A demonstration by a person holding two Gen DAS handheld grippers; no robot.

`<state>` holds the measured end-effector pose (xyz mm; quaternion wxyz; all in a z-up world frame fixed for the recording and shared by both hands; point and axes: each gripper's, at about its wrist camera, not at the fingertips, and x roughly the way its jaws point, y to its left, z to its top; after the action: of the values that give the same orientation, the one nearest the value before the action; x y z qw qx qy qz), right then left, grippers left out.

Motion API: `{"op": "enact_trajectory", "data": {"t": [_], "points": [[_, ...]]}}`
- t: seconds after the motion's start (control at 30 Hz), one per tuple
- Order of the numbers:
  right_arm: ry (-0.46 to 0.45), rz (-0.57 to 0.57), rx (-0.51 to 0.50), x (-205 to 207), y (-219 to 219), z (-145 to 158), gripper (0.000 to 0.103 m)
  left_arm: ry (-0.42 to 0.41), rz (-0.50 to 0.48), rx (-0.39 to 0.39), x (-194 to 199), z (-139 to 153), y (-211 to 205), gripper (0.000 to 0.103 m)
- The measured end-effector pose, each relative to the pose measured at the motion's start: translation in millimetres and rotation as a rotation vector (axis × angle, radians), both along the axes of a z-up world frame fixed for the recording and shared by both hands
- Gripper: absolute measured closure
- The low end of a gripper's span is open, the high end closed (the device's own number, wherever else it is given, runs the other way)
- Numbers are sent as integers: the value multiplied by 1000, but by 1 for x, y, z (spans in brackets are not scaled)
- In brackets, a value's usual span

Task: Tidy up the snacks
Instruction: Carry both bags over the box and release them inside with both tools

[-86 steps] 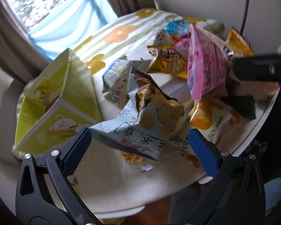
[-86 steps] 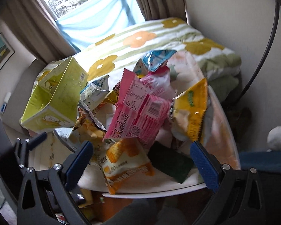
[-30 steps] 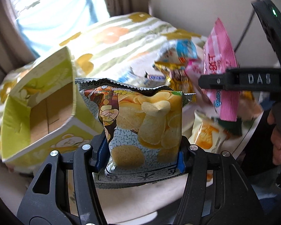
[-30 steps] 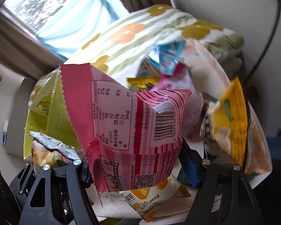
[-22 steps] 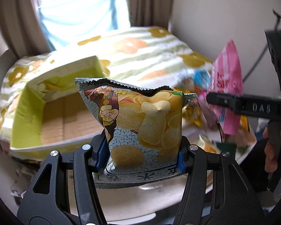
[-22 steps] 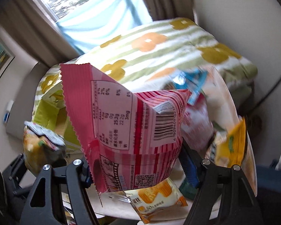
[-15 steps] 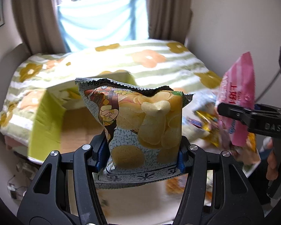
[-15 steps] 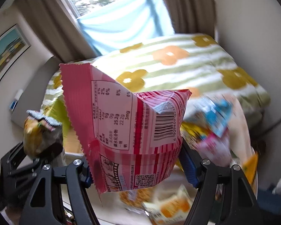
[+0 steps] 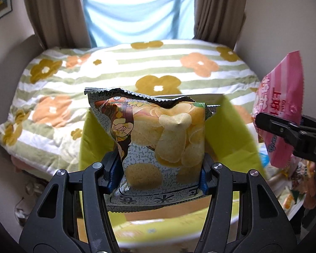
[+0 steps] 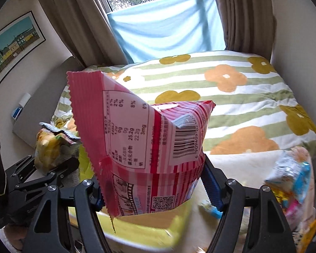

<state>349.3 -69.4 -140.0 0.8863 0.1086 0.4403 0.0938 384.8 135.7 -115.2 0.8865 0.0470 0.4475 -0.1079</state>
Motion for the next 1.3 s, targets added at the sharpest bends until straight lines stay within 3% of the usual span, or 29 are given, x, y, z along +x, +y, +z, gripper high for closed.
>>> {"op": "enact_trajectory", "data": {"t": [0.37, 0.4, 0.47, 0.5, 1.0, 1.07, 1.1, 1.3], "points": [[115, -28, -9, 41, 43, -49, 33, 179, -8, 8, 71, -83, 15, 47], [125, -28, -14, 44, 44, -53, 33, 190, -7, 6, 74, -87, 15, 43], [138, -26, -19, 47, 49, -56, 33, 203, -2, 2, 78, -93, 17, 5], [144, -26, -21, 48, 51, -58, 33, 193, 3, 3, 78, -93, 18, 0], [191, 33, -75, 70, 63, -78, 29, 156, 77, 25, 39, -75, 50, 0], [187, 23, -111, 72, 66, -81, 9, 153, 87, 26, 35, -73, 52, 0], [170, 22, -116, 71, 67, -81, 4, 150, 90, 28, 34, -72, 53, 0], [116, 55, -88, 55, 67, -73, 1, 138, 107, 25, 22, -65, 57, 0]]}}
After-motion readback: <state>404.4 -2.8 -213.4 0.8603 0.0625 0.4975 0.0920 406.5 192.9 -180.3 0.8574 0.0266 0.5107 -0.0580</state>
